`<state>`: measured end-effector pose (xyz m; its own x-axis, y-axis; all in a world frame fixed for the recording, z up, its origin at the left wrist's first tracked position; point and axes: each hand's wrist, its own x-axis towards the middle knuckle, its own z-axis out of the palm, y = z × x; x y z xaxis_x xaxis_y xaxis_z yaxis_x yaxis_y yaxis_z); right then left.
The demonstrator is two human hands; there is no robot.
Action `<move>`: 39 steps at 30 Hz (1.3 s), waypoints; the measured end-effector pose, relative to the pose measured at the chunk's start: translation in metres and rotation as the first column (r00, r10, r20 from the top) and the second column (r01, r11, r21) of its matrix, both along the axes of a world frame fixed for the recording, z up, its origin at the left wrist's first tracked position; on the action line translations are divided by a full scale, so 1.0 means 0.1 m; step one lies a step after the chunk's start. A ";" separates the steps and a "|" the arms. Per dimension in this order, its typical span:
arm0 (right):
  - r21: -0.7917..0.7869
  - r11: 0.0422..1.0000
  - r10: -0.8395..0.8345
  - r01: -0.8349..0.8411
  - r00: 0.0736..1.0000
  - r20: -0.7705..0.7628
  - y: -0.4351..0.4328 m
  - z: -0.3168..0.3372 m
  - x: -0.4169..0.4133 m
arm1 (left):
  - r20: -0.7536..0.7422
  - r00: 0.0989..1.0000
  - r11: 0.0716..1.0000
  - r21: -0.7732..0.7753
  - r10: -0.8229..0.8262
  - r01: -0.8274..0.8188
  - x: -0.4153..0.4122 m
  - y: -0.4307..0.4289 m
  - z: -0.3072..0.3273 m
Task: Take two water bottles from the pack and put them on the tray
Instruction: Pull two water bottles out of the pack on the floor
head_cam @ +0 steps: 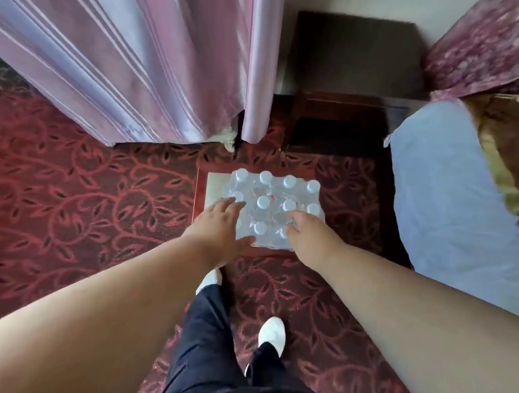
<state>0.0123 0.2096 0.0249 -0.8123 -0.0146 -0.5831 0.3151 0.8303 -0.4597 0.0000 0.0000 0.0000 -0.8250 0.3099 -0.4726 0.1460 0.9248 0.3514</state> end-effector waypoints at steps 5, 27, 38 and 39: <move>0.022 0.992 -0.124 0.123 0.991 0.058 -0.21 -0.42 -0.31 | -0.167 0.968 0.983 -0.048 -0.186 0.180 -0.51 0.10 -0.59; 0.434 0.856 0.177 -0.282 0.947 0.266 -0.67 -0.70 -1.10 | -0.274 0.892 0.931 -0.037 -0.358 0.363 -0.85 0.17 -1.14; 0.326 0.943 0.089 -0.074 0.996 -0.031 -0.32 0.39 -0.72 | -0.316 0.897 0.948 -0.025 -0.310 0.319 -0.84 0.19 -1.09; 0.281 0.959 0.056 -0.038 0.997 -0.059 -0.29 0.51 -0.71 | -0.322 0.896 0.948 -0.019 -0.305 0.316 -0.83 0.19 -1.09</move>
<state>-0.0591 0.1802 0.0756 -0.8510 0.1020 -0.5152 0.2495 0.9417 -0.2258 -0.0833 0.0186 -0.1093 -0.7884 0.5858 -0.1877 0.5327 0.8028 0.2678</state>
